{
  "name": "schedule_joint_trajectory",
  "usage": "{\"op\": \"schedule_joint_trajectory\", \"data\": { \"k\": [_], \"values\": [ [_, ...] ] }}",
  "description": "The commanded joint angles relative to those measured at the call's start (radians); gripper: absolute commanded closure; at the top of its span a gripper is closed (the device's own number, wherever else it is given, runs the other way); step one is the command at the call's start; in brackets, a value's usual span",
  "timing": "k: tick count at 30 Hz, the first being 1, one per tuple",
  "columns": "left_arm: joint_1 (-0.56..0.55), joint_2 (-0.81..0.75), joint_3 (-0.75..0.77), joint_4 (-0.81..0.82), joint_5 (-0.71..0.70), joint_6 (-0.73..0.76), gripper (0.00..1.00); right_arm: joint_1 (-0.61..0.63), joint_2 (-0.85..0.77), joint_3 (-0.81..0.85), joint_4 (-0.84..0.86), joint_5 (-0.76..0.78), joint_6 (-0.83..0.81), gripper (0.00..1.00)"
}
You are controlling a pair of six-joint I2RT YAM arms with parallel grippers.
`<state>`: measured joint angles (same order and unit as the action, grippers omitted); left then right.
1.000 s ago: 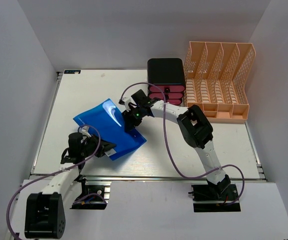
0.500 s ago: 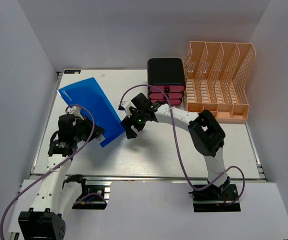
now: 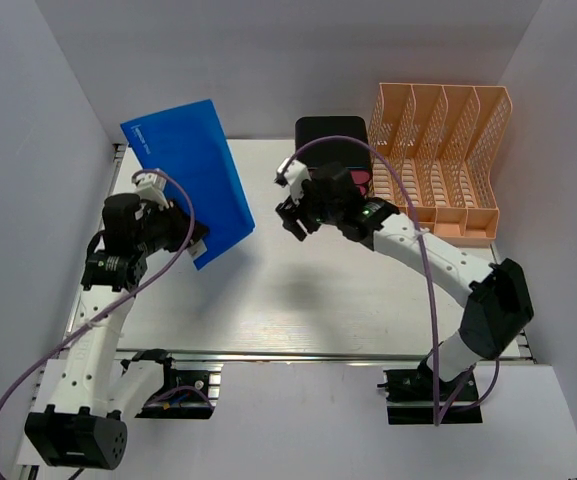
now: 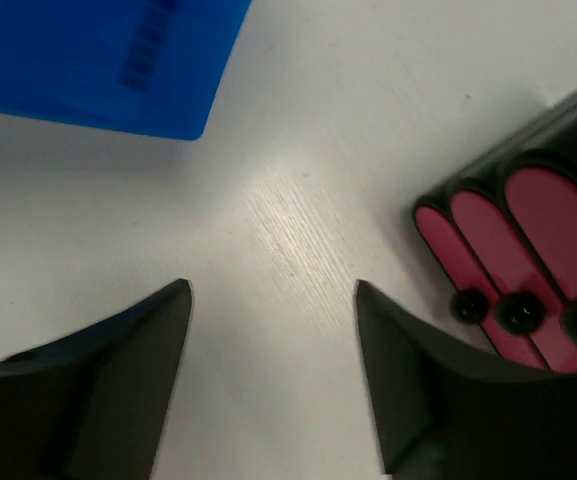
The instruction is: Organize the desk
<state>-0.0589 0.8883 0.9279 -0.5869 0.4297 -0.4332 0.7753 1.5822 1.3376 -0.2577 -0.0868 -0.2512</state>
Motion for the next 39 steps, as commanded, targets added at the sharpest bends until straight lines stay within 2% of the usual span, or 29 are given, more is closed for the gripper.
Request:
{"op": "schedule_joint_trajectory", "data": {
  "k": [1, 2, 5, 8, 10, 14, 16, 18, 22, 27, 31, 35, 37, 39],
  "values": [
    [-0.021, 0.023, 0.127, 0.150, 0.087, 0.040, 1.00, -0.040, -0.106, -0.026, 0.044, 0.051, -0.005, 0.34],
    [-0.034, 0.056, 0.146, 0.156, 0.098, 0.037, 1.00, -0.047, -0.126, -0.028, 0.041, 0.052, -0.002, 0.48],
    [-0.087, 0.116, 0.212, 0.162, 0.093, 0.037, 1.00, -0.082, -0.174, -0.002, -0.008, 0.059, -0.002, 0.75],
    [-0.178, 0.195, 0.281, 0.168, 0.046, 0.037, 1.00, -0.122, -0.200, 0.050, -0.073, 0.068, -0.005, 0.92],
    [-0.235, 0.264, 0.340, 0.167, -0.014, 0.045, 1.00, -0.148, -0.220, 0.081, -0.097, 0.081, -0.008, 0.96],
    [-0.424, 0.394, 0.457, 0.145, -0.149, 0.059, 1.00, -0.212, -0.260, 0.124, -0.123, 0.133, -0.002, 0.99],
    [-0.467, 0.428, 0.485, 0.159, -0.237, 0.054, 1.00, -0.258, -0.283, 0.141, -0.130, 0.220, 0.061, 1.00],
    [-0.524, 0.431, 0.482, 0.221, -0.287, 0.047, 1.00, -0.287, -0.309, 0.173, -0.158, 0.245, 0.078, 1.00],
    [-0.639, 0.510, 0.520, 0.278, -0.383, 0.060, 1.00, -0.370, -0.398, 0.137, -0.103, 0.268, 0.093, 1.00],
    [-0.794, 0.601, 0.612, 0.334, -0.462, 0.086, 1.00, -0.427, -0.438, 0.129, -0.133, 0.257, 0.096, 1.00],
    [-0.870, 0.676, 0.686, 0.377, -0.503, 0.086, 1.00, -0.449, -0.475, 0.083, -0.118, 0.254, 0.073, 1.00],
    [-0.926, 0.783, 0.707, 0.501, -0.687, 0.103, 1.00, -0.473, -0.516, 0.052, -0.109, 0.263, 0.070, 1.00],
    [-0.953, 0.834, 0.758, 0.541, -0.752, 0.132, 1.00, -0.487, -0.533, 0.029, -0.094, 0.263, 0.064, 1.00],
    [-0.963, 0.912, 0.834, 0.556, -0.890, 0.157, 1.00, -0.499, -0.559, 0.005, -0.086, 0.265, 0.061, 1.00]
  ]
}}
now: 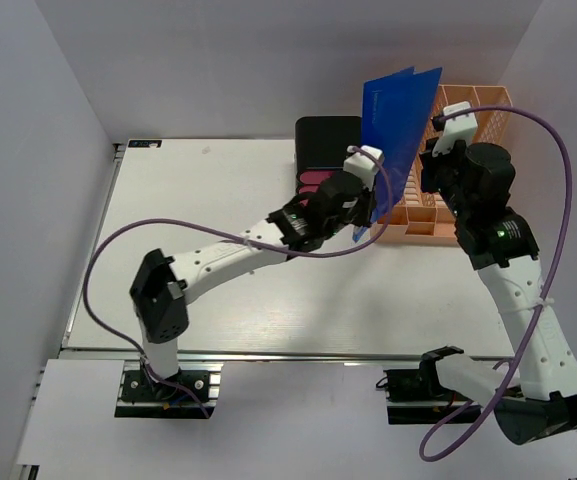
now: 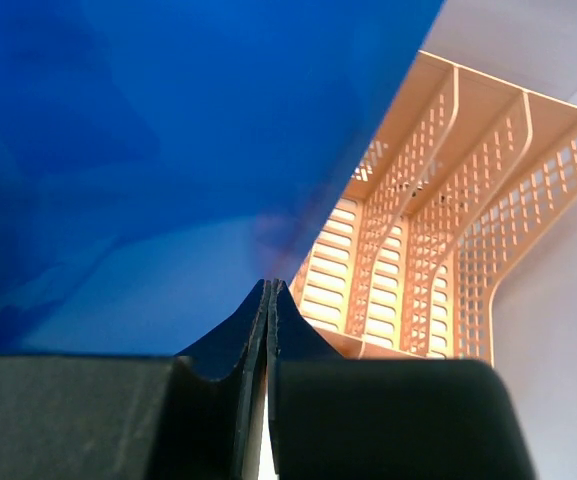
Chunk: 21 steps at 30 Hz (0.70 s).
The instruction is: Organize the desk
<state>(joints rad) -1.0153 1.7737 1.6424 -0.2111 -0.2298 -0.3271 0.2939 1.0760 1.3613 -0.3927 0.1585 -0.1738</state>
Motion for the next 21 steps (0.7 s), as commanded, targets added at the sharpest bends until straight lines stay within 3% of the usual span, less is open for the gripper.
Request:
{"op": "schedule_joint_trajectory", "data": {
  "k": [1, 5, 9, 15, 21],
  "values": [
    [-0.017, 0.048, 0.135, 0.203, -0.262, 0.060, 1.00, -0.019, -0.071, -0.028, 0.061, 0.021, -0.018, 1.00],
    [-0.026, 0.141, 0.163, 0.375, -0.394, 0.114, 1.00, -0.038, -0.123, -0.083, 0.121, 0.032, -0.023, 1.00],
    [-0.035, 0.306, 0.262, 0.499, -0.420, 0.178, 1.00, -0.048, -0.160, -0.126, 0.152, 0.021, -0.013, 1.00],
    [-0.035, 0.496, 0.503, 0.503, -0.391, 0.198, 1.00, -0.058, -0.223, -0.246, 0.216, 0.003, -0.007, 1.00],
    [-0.035, 0.569, 0.528, 0.636, -0.511, 0.238, 1.00, -0.068, -0.266, -0.324, 0.242, -0.008, 0.011, 1.00]
  ]
}}
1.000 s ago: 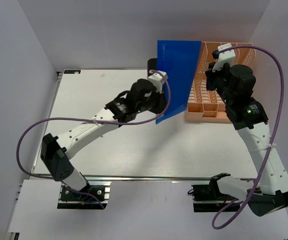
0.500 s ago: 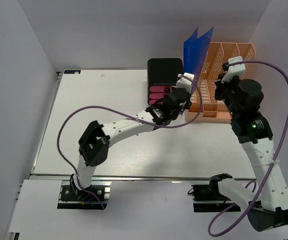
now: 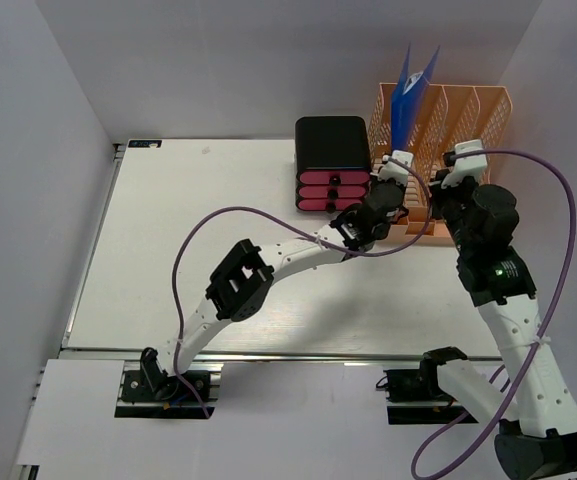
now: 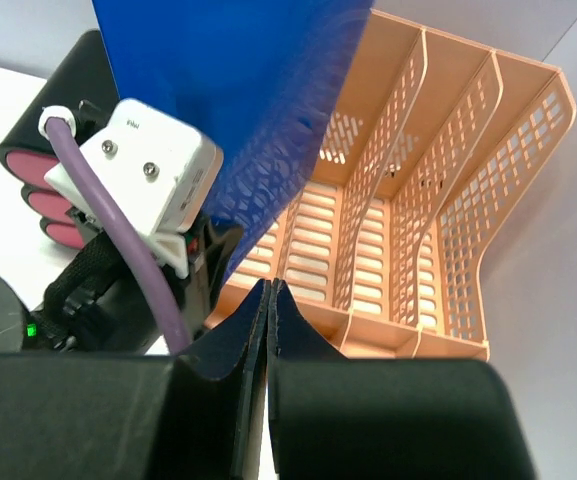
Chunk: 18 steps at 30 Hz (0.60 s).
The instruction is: Organize the desk
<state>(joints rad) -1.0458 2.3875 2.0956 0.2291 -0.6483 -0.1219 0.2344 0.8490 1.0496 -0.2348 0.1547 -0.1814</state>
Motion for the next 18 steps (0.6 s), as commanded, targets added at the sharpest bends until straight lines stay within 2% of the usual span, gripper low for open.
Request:
{"op": "schedule_joint_trajectory", "data": {
  "k": [1, 3, 7, 14, 18],
  "values": [
    [-0.005, -0.027, 0.080, 0.214, -0.108, 0.047, 1.00, -0.009, -0.047, -0.028, 0.088, -0.004, 0.020, 1.00],
    [-0.005, -0.024, 0.075, 0.228, -0.137, 0.042, 1.00, -0.012, -0.065, -0.042, 0.104, 0.002, 0.020, 1.00],
    [-0.005, -0.141, -0.119, 0.334, -0.081, 0.015, 1.00, -0.012, -0.097, -0.065, 0.126, 0.000, 0.020, 1.00],
    [-0.026, -0.198, -0.177, 0.363, -0.082, 0.034, 1.00, -0.017, -0.100, -0.079, 0.129, 0.000, 0.028, 1.00],
    [-0.036, -0.191, -0.143, 0.356, -0.117, 0.083, 1.00, -0.017, -0.102, -0.077, 0.129, -0.007, 0.034, 1.00]
  ]
}}
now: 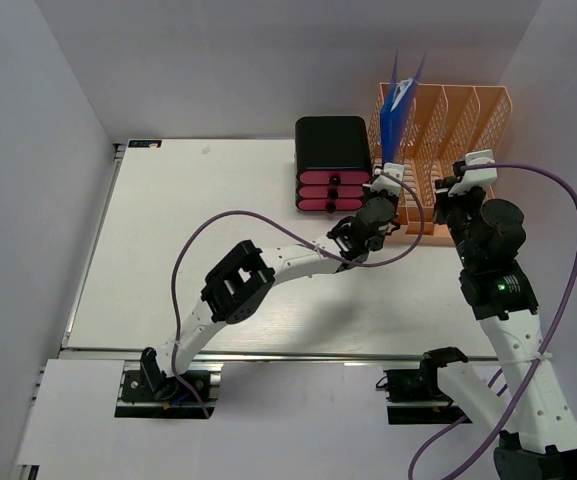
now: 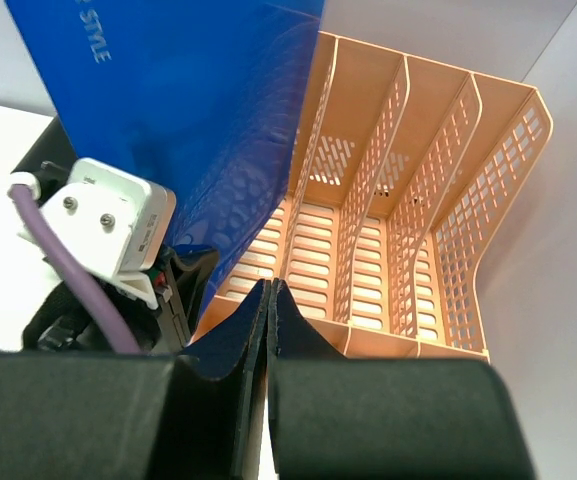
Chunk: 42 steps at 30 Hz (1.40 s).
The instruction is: Organize the desk
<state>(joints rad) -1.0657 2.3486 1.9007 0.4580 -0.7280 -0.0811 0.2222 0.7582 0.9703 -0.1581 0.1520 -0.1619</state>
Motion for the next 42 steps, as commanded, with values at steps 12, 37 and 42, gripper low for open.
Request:
{"op": "schedule_joint_trajectory", "data": {
  "k": [12, 37, 42],
  "values": [
    [-0.034, -0.046, 0.203, 0.087, -0.039, 0.014, 1.00, -0.009, -0.046, 0.013, 0.049, 0.004, 0.015, 1.00],
    [-0.013, 0.020, 0.243, 0.229, -0.089, 0.155, 1.00, -0.007, -0.160, -0.125, 0.087, -0.012, 0.041, 1.00],
    [-0.045, -0.047, 0.163, 0.286, -0.096, 0.230, 1.00, -0.007, -0.169, -0.139, 0.080, -0.005, 0.039, 1.00]
  ]
}}
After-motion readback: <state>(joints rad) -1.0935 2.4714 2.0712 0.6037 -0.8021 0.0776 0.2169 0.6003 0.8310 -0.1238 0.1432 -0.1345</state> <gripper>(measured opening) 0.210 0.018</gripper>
